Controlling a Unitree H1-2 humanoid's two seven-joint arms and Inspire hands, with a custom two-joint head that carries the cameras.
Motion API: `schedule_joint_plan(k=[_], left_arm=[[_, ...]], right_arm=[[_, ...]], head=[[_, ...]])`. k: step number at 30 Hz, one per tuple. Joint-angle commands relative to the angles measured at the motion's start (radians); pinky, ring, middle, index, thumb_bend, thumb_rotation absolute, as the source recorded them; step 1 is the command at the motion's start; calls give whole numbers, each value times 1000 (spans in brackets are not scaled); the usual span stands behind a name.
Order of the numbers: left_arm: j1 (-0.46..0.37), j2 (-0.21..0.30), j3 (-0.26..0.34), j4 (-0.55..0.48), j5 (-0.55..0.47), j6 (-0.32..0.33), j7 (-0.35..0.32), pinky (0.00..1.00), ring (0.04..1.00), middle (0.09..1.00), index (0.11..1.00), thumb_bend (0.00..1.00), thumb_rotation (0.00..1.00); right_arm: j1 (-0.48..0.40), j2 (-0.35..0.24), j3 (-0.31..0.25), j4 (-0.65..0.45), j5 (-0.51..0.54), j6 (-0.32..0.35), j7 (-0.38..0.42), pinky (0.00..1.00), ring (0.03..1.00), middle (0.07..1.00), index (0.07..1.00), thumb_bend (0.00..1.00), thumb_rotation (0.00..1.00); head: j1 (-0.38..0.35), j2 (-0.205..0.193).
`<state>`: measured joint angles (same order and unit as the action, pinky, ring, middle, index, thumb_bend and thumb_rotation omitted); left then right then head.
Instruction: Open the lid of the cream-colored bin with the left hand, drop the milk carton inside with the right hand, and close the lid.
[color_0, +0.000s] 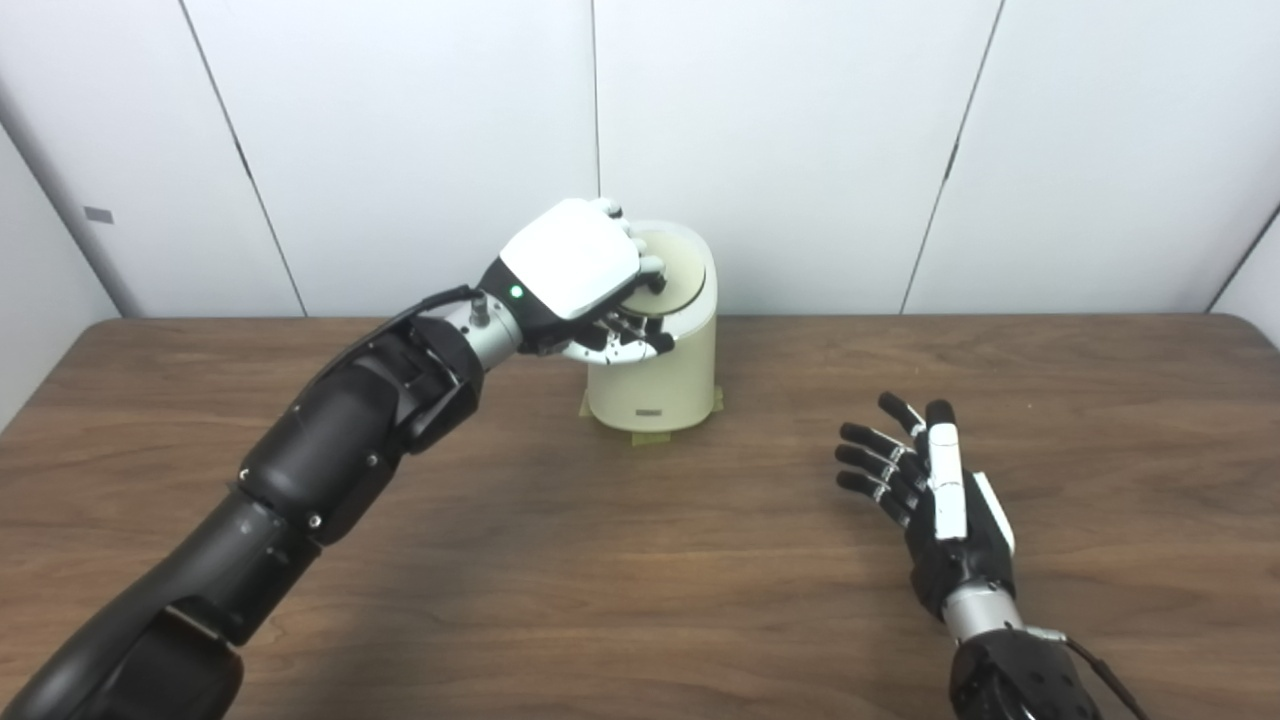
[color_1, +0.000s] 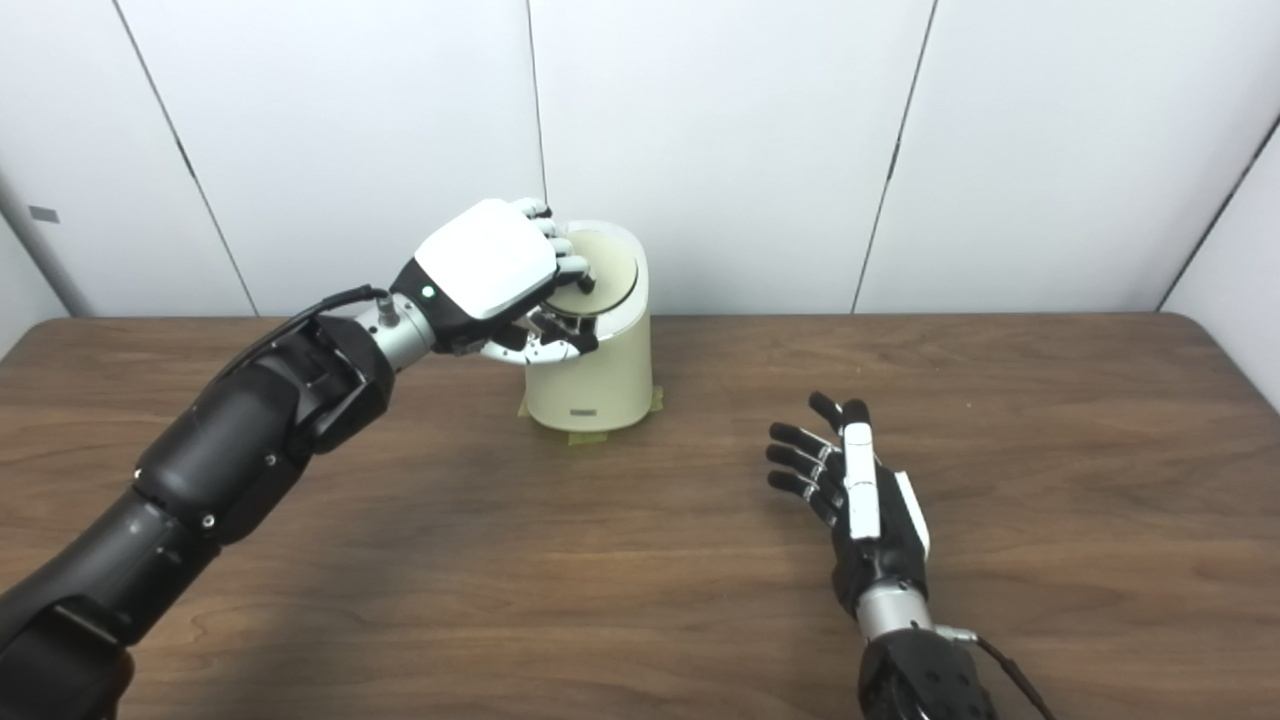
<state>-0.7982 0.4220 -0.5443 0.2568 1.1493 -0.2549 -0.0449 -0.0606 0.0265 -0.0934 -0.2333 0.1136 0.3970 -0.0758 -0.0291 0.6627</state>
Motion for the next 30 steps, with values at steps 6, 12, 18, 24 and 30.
schedule_joint_plan(k=[6, 12, 18, 24, 30], left_arm=[[-9, 4, -2, -30, -1, 1, -40, 862, 784, 722, 712, 448, 839], [5, 4, -10, -24, -22, -12, -79, 832, 769, 705, 708, 452, 843], [21, 5, -20, -40, -16, -10, -105, 847, 778, 708, 701, 457, 856], [40, 5, -40, -44, 7, -11, -107, 856, 791, 714, 701, 441, 897], [53, -2, -15, -59, -33, -7, -79, 855, 784, 719, 704, 431, 933]], right_arm=[[-31, 8, -8, -50, 17, -5, 0, 645, 705, 708, 888, 542, 1000], [-29, 17, -6, -78, 10, 11, -5, 624, 687, 704, 883, 538, 1000], [-28, 19, -6, -93, 7, 24, -6, 621, 683, 700, 884, 540, 1000], [-26, 13, 4, -104, -25, 25, -9, 651, 700, 699, 886, 528, 1000], [-28, 16, -8, -99, -18, 28, -9, 666, 717, 698, 888, 530, 1000]], head=[[-4, 7], [-12, 18], [-16, 25], [-25, 32], [-25, 31]])
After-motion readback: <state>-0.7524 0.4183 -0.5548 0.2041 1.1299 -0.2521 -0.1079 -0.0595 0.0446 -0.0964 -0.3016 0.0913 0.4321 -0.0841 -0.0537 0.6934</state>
